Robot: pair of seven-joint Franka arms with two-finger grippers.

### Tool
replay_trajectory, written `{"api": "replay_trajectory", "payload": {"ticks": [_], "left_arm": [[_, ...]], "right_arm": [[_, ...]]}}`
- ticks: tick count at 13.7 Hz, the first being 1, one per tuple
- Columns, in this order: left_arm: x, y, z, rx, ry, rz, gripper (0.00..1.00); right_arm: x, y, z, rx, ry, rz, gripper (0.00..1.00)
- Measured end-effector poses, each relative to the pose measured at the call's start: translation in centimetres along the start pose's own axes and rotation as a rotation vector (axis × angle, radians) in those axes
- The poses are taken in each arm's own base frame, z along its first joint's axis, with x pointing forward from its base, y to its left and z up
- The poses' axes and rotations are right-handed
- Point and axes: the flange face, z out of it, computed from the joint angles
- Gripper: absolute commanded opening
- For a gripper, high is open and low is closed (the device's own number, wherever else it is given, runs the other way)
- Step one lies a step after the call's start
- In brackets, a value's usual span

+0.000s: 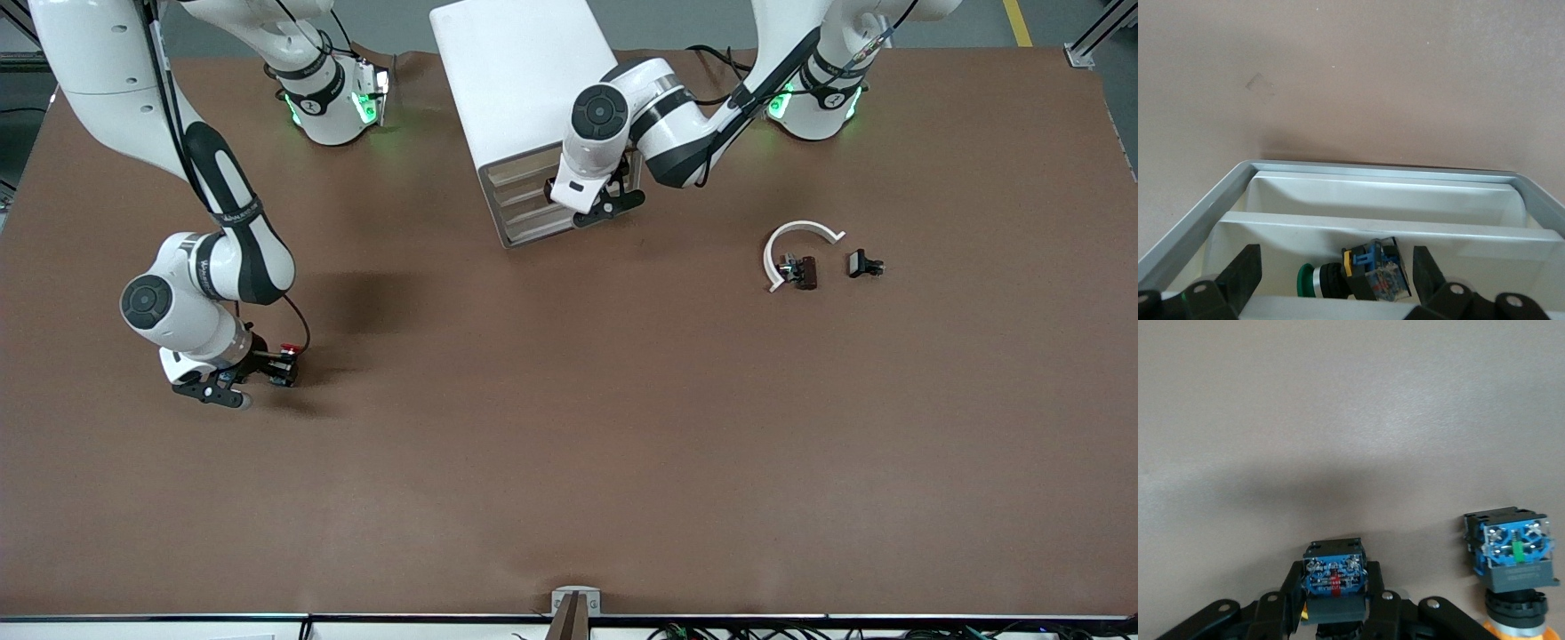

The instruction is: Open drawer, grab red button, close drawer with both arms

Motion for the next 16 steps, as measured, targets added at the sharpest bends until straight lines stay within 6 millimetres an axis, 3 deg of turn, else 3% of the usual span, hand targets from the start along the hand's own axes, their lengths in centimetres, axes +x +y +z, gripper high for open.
{"api": "replay_trajectory", "payload": {"ticks": [1,2,3,6,8,9,11,13,16], "left_arm": [[0.7,0.0,-0.5,-0.011,0.001,-0.017,1.0],[2.0,0.1,-1.4,-0.029,0.003,-0.039,1.0],[3.7,0.0,-2.7,-0.053,0.007,-0.067,1.0],[9.5,-0.7,-7.0,-0.11,0.047,-0.131,1.0],[12.6,-1.4,-9.7,-0.141,0.084,-0.163,1.0],[14.9,-2.1,-12.0,-0.169,0.123,-0.186,1.0],[17.4,-3.4,-14.9,-0.207,0.164,-0.226,1.0],[21.0,-5.8,-18.5,-0.249,0.21,-0.282,1.0],[25.3,-9.6,-23.8,-0.233,0.27,-0.264,1.0]], "right_arm": [[0.0,-0.1,0.0,0.001,0.0,0.0,0.14],[0.0,-0.1,0.0,0.001,-0.001,0.0,0.95],[-0.1,-0.1,0.0,0.001,-0.002,0.0,1.0],[-0.5,-0.3,0.2,-0.004,-0.061,-0.003,1.0],[-0.1,-0.6,-1.4,-0.009,-0.129,-0.006,1.0],[0.8,-1.0,-4.6,-0.009,-0.184,-0.009,1.0],[1.8,-1.4,-9.5,-0.004,-0.226,-0.024,1.0],[2.6,-1.1,-14.6,0.006,-0.254,-0.056,1.0],[4.0,0.6,-19.9,0.018,-0.275,-0.076,1.0]]}}
